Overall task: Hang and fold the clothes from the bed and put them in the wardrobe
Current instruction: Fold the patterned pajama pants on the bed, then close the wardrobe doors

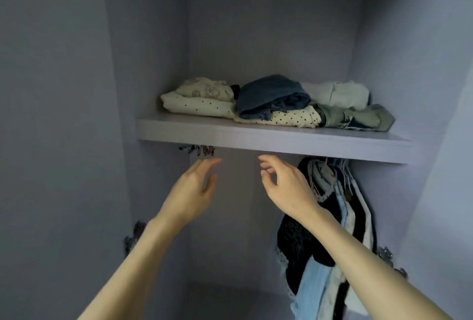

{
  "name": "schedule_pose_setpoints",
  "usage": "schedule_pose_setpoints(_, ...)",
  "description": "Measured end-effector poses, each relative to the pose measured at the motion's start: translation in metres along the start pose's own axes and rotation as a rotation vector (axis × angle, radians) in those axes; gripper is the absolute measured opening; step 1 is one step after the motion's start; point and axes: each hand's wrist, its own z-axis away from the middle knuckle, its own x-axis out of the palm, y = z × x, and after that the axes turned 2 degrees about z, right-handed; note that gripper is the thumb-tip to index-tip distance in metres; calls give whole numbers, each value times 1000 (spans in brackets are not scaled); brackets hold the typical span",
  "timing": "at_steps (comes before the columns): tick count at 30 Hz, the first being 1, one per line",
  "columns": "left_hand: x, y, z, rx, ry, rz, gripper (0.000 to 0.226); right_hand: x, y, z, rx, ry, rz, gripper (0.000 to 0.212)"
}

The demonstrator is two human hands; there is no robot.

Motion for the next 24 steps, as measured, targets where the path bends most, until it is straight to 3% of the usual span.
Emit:
schedule_pose_setpoints(8,-71,36,130,-59,84,-101,38,30,-77,107,-19,-139,-98,37)
schedule_pose_setpoints(18,-225,39,195,415,436,-527,39,87,-235,136,-125,-180,-238,43)
schedule_pose_setpoints(24,-282,0,196,169,499,-632,63,94,-289,132,-249,-128,-192,50)
